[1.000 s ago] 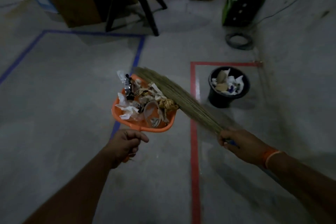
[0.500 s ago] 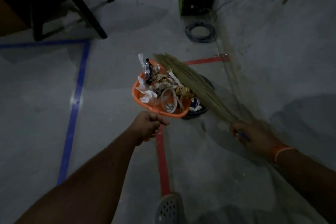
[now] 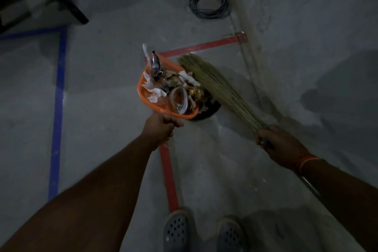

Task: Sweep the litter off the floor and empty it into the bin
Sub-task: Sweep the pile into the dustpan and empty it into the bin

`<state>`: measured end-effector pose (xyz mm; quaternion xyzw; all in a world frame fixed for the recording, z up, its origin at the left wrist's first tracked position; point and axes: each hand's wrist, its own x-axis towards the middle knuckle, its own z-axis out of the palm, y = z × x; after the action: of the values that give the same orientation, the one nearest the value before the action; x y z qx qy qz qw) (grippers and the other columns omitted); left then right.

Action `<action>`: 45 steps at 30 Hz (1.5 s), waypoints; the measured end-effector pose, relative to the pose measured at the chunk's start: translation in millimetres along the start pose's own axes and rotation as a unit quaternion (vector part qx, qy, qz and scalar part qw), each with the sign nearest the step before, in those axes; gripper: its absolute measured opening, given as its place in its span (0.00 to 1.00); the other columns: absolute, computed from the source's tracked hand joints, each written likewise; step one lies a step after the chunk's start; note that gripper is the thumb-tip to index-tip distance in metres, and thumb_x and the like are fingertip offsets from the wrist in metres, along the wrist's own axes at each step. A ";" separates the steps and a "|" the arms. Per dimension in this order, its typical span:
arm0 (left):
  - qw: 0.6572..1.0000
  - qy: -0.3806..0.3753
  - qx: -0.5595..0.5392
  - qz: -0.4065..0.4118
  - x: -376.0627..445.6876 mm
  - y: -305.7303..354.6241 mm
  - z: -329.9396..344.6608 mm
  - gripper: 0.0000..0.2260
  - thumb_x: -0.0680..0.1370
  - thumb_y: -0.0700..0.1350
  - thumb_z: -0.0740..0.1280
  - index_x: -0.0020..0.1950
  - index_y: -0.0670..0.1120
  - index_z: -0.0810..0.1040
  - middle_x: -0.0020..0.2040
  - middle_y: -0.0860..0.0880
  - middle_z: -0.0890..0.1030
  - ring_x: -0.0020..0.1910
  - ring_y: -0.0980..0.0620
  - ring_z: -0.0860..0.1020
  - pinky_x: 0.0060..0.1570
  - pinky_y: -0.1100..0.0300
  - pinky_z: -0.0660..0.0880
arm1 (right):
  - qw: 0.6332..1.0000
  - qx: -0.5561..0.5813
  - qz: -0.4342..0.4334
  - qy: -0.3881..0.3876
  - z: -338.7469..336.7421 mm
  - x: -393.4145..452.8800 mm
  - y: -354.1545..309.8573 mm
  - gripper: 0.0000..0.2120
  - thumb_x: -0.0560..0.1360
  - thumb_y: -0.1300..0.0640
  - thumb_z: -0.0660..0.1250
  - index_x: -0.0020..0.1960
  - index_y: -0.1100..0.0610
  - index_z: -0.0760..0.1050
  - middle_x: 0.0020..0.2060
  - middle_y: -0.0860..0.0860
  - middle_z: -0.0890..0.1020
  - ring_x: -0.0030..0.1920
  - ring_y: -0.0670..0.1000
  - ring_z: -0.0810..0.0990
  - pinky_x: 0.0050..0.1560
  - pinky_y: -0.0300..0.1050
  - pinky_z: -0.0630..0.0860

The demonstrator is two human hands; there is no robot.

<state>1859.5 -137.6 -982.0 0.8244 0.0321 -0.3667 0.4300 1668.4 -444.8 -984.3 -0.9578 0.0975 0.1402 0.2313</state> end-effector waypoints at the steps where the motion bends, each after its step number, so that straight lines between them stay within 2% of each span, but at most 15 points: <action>1: 1.000 0.011 0.009 0.002 1.2 1.9 2.0 0.16 0.75 0.28 0.58 0.46 0.41 0.84 0.22 0.55 0.75 0.17 0.60 0.68 0.17 0.68 0.63 | 1.000 0.009 0.003 0.002 -1.6 -0.4 2.9 0.12 0.69 0.68 0.71 0.43 0.52 0.76 0.43 0.50 0.76 0.43 0.52 0.73 0.41 0.42 0.64; 4: 0.998 0.043 0.042 0.019 2.6 8.3 6.2 0.17 0.75 0.29 0.59 0.44 0.43 0.85 0.27 0.53 0.78 0.22 0.59 0.72 0.19 0.70 0.65 | 1.000 0.025 0.010 0.000 -6.4 -1.6 8.8 0.11 0.70 0.68 0.70 0.43 0.53 0.75 0.44 0.51 0.77 0.43 0.52 0.74 0.38 0.39 0.63; 9: 0.991 0.059 0.110 0.038 6.1 17.9 12.4 0.16 0.75 0.29 0.61 0.45 0.43 0.86 0.32 0.53 0.79 0.22 0.61 0.75 0.21 0.72 0.67 | 1.000 0.025 0.018 -0.006 -14.0 -1.6 15.1 0.12 0.71 0.68 0.70 0.44 0.52 0.74 0.45 0.51 0.77 0.44 0.52 0.75 0.42 0.41 0.65; 14: 0.983 0.051 0.168 0.054 13.2 25.0 16.9 0.16 0.75 0.30 0.61 0.42 0.46 0.86 0.42 0.48 0.84 0.32 0.55 0.80 0.26 0.71 0.72 | 0.999 0.027 0.023 -0.004 -22.6 -3.1 17.1 0.12 0.71 0.68 0.69 0.45 0.52 0.75 0.47 0.50 0.76 0.46 0.52 0.74 0.43 0.42 0.65; 18: 0.977 0.052 0.199 0.049 20.7 30.1 19.8 0.18 0.74 0.30 0.65 0.37 0.51 0.85 0.43 0.46 0.86 0.38 0.51 0.84 0.38 0.57 0.83 | 0.999 0.029 0.030 -0.009 -28.2 -2.2 17.0 0.11 0.72 0.66 0.69 0.45 0.51 0.75 0.46 0.49 0.76 0.45 0.52 0.74 0.43 0.42 0.66; 20: 0.970 0.048 0.232 0.050 21.0 33.6 22.4 0.15 0.75 0.31 0.67 0.40 0.50 0.86 0.43 0.47 0.85 0.38 0.50 0.84 0.43 0.53 0.83 | 0.999 0.032 0.023 -0.002 -29.2 -2.4 16.8 0.11 0.71 0.67 0.70 0.45 0.52 0.75 0.45 0.49 0.76 0.44 0.51 0.74 0.41 0.40 0.66; 21: 0.967 0.048 0.245 0.051 20.9 34.7 23.9 0.13 0.76 0.33 0.68 0.41 0.49 0.87 0.44 0.47 0.85 0.38 0.50 0.84 0.43 0.53 0.83 | 0.999 0.036 0.019 0.002 -29.4 -3.4 16.7 0.10 0.71 0.67 0.70 0.45 0.53 0.75 0.44 0.49 0.76 0.43 0.50 0.73 0.40 0.36 0.65; 22: 0.965 0.049 0.251 0.050 21.3 35.6 25.5 0.11 0.76 0.34 0.68 0.43 0.48 0.87 0.44 0.47 0.85 0.37 0.51 0.83 0.42 0.54 0.83 | 0.999 0.041 0.016 0.005 -29.5 -4.8 16.4 0.10 0.71 0.68 0.70 0.44 0.54 0.76 0.44 0.49 0.75 0.43 0.50 0.73 0.39 0.30 0.63; 23: 0.965 0.051 0.254 0.047 21.7 36.2 26.8 0.10 0.77 0.35 0.68 0.43 0.47 0.87 0.43 0.47 0.85 0.36 0.52 0.82 0.39 0.57 0.82 | 0.999 0.045 0.016 0.008 -29.4 -6.5 16.3 0.10 0.71 0.68 0.70 0.45 0.55 0.76 0.45 0.49 0.75 0.43 0.50 0.73 0.39 0.30 0.63; 27: 0.966 0.060 0.251 0.028 26.0 39.6 31.1 0.08 0.78 0.37 0.69 0.43 0.44 0.87 0.43 0.47 0.85 0.34 0.54 0.81 0.28 0.66 0.75 | 0.998 0.049 0.020 0.016 -27.4 -12.7 15.7 0.08 0.71 0.69 0.69 0.45 0.57 0.76 0.44 0.50 0.74 0.43 0.51 0.73 0.40 0.40 0.60; 34: 0.955 0.041 0.293 0.022 28.4 46.7 35.0 0.03 0.75 0.39 0.73 0.46 0.41 0.87 0.45 0.44 0.86 0.39 0.48 0.84 0.37 0.59 0.81 | 0.998 0.063 0.012 0.025 -25.7 -22.4 15.2 0.09 0.71 0.71 0.69 0.44 0.58 0.76 0.42 0.55 0.77 0.42 0.55 0.75 0.38 0.41 0.63; 36: 0.951 0.037 0.305 0.024 27.5 47.3 36.3 0.04 0.74 0.39 0.73 0.47 0.41 0.87 0.46 0.44 0.86 0.40 0.49 0.83 0.39 0.57 0.81 | 0.998 0.064 0.002 0.026 -26.5 -23.6 13.7 0.09 0.70 0.71 0.69 0.44 0.59 0.76 0.42 0.55 0.77 0.42 0.55 0.74 0.37 0.34 0.63; 38: 0.950 0.034 0.309 0.023 24.2 47.3 37.8 0.04 0.75 0.39 0.73 0.48 0.42 0.86 0.46 0.45 0.86 0.39 0.51 0.82 0.34 0.62 0.77 | 0.998 0.064 -0.005 0.027 -26.2 -26.0 13.0 0.09 0.70 0.71 0.69 0.43 0.58 0.75 0.42 0.54 0.77 0.42 0.53 0.73 0.39 0.28 0.63; 42: 0.960 0.025 0.279 0.013 21.1 44.8 35.9 0.05 0.76 0.37 0.71 0.46 0.43 0.87 0.44 0.48 0.85 0.33 0.56 0.80 0.22 0.71 0.69 | 0.997 0.079 -0.001 0.024 -22.9 -32.2 13.8 0.12 0.70 0.69 0.70 0.44 0.53 0.74 0.42 0.49 0.73 0.40 0.48 0.71 0.40 0.27 0.61; 45: 0.963 0.016 0.267 0.004 19.5 45.0 33.2 0.04 0.75 0.38 0.72 0.46 0.42 0.87 0.44 0.47 0.86 0.32 0.57 0.80 0.23 0.70 0.71 | 0.996 0.085 -0.015 0.030 -21.1 -35.0 11.3 0.13 0.70 0.69 0.70 0.43 0.52 0.73 0.40 0.43 0.71 0.40 0.42 0.71 0.40 0.28 0.62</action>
<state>1871.1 -195.3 -975.5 0.9154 -0.0634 -0.3465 0.1950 1637.2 -460.3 -960.0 -0.9397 0.1017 0.0996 0.3110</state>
